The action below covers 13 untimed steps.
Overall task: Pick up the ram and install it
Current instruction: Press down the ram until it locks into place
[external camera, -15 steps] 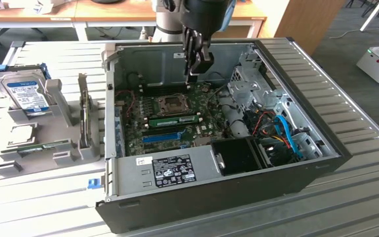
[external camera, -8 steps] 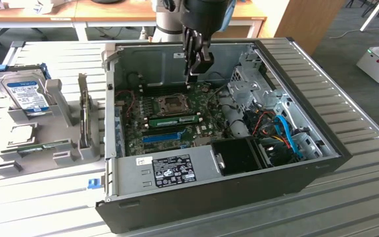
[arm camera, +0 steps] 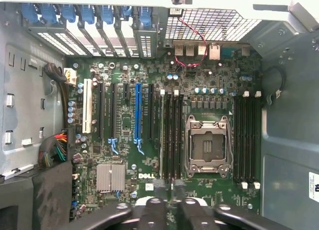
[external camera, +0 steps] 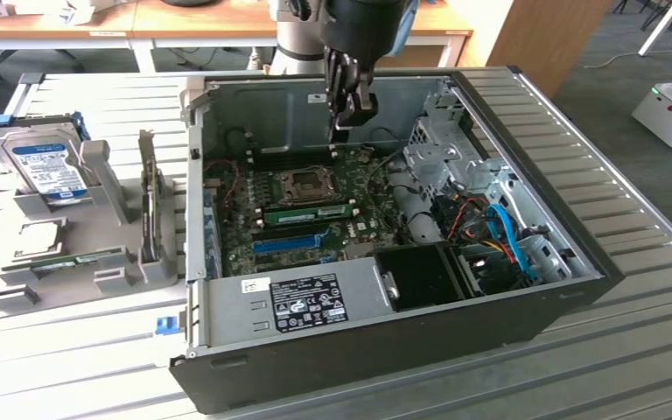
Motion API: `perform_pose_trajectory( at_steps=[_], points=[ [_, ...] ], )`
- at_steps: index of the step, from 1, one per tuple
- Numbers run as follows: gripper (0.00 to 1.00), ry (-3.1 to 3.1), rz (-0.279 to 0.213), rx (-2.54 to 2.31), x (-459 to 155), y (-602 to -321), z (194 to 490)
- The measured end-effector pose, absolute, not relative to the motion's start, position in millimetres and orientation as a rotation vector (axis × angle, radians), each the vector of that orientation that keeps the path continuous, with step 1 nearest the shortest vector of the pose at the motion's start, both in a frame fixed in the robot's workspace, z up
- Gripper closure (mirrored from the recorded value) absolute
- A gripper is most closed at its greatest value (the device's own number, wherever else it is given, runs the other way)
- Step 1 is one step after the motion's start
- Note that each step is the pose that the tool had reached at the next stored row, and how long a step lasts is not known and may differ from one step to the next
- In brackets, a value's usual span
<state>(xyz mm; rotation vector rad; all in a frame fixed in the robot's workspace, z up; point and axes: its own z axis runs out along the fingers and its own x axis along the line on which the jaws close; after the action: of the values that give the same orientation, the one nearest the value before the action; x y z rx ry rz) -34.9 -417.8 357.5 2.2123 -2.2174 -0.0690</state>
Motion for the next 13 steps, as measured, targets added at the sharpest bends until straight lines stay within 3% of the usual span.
perform_pose_trajectory(
  at_steps=[2, 13],
  points=[
    [0.89, -2.217, -0.069, 2.212, -34.9, -417.8, 357.5],
    [0.89, -2.217, -0.069, 2.212, -33.3, -417.8, 357.5]
  ],
)
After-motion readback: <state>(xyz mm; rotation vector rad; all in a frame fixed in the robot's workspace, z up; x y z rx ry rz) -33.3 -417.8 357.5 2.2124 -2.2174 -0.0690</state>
